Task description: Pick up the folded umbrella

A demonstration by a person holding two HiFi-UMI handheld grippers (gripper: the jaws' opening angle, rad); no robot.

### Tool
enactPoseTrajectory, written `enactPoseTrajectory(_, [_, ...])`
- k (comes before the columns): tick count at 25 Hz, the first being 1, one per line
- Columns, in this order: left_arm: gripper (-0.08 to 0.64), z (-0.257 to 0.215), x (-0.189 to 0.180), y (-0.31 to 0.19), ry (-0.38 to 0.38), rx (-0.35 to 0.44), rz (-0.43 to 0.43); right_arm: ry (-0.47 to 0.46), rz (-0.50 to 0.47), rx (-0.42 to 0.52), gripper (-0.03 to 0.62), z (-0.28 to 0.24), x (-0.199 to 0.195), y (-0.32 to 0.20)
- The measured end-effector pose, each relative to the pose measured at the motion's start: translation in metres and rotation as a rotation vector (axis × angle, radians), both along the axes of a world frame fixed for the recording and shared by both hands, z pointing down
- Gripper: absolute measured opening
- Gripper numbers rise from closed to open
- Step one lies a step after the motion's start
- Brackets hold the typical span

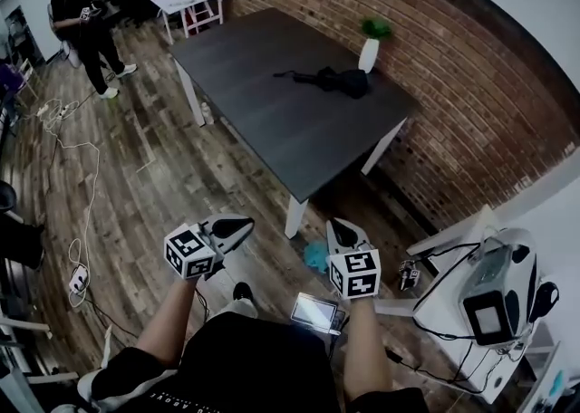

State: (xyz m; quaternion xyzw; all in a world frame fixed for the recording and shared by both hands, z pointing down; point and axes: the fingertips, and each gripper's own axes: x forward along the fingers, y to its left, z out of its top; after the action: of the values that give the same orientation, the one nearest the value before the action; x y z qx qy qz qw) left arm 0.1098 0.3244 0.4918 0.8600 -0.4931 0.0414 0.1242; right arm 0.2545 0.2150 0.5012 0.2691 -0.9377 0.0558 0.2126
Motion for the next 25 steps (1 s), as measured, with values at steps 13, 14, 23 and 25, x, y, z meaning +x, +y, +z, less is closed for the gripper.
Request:
enactPoseTrajectory(13, [0.003,0.012,-0.113,-0.041,0.013,-0.027,0.132,-0.011,0.121,-0.021,0.006,0.000,-0.105,-0.035])
enactPoseTrajectory(14, [0.003,0.014,-0.116,-0.044,0.018,-0.031,0.140,-0.006,0.127,-0.024,0.006,0.002,-0.108,-0.037])
enactPoseTrajectory(23, [0.003,0.023,-0.142,-0.088,0.030,-0.051,0.183,-0.008,0.163,-0.051,0.006,0.012,-0.138,-0.078])
enactPoseTrajectory(25, [0.003,0.027,-0.149,-0.100,0.032,-0.058,0.183,-0.015,0.164,-0.058,0.006,0.016,-0.147,-0.091])
